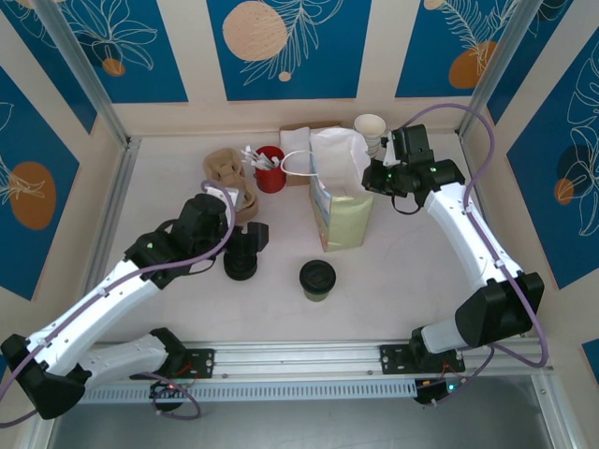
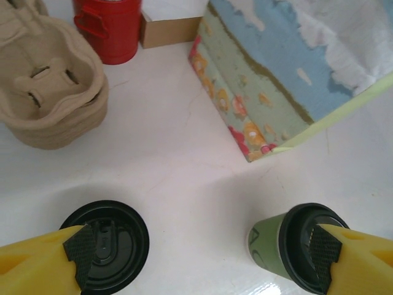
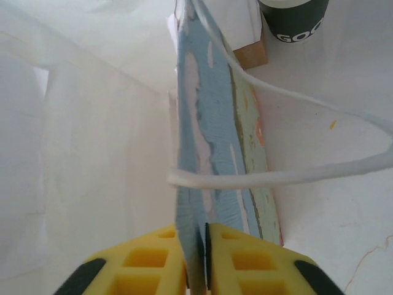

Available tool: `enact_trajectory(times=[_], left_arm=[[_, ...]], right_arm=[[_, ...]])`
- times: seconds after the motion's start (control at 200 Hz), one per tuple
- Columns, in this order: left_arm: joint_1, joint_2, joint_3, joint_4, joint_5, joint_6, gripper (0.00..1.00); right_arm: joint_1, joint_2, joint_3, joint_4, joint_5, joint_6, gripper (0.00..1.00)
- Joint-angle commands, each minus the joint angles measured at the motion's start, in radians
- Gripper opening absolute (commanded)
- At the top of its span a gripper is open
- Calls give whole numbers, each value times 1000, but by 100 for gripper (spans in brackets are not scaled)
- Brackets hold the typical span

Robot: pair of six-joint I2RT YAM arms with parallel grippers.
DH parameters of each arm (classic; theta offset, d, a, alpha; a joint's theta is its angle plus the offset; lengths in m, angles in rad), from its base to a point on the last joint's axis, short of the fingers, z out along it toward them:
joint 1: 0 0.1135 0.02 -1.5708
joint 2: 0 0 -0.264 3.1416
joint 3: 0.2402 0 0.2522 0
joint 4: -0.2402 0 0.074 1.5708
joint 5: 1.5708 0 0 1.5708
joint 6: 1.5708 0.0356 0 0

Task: Pack the takeout coffee

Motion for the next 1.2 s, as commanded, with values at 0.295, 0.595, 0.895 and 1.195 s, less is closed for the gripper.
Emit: enact_trajectory(times=[0.295, 0.595, 0.895, 1.195], left_arm=[[-100, 139, 31, 72, 174, 50, 100], [-347, 366, 199, -50, 14, 157, 100], [-456, 524, 287, -117, -61, 125, 100], [-468, 622, 344, -155, -98, 51, 100]], right_arm=[[-22, -36, 100, -109, -12, 15, 49], [-56, -80, 174, -189, -33, -1, 54], [-103, -137, 142, -201, -54, -12, 56], [-136, -164, 104, -187, -103, -2, 56]])
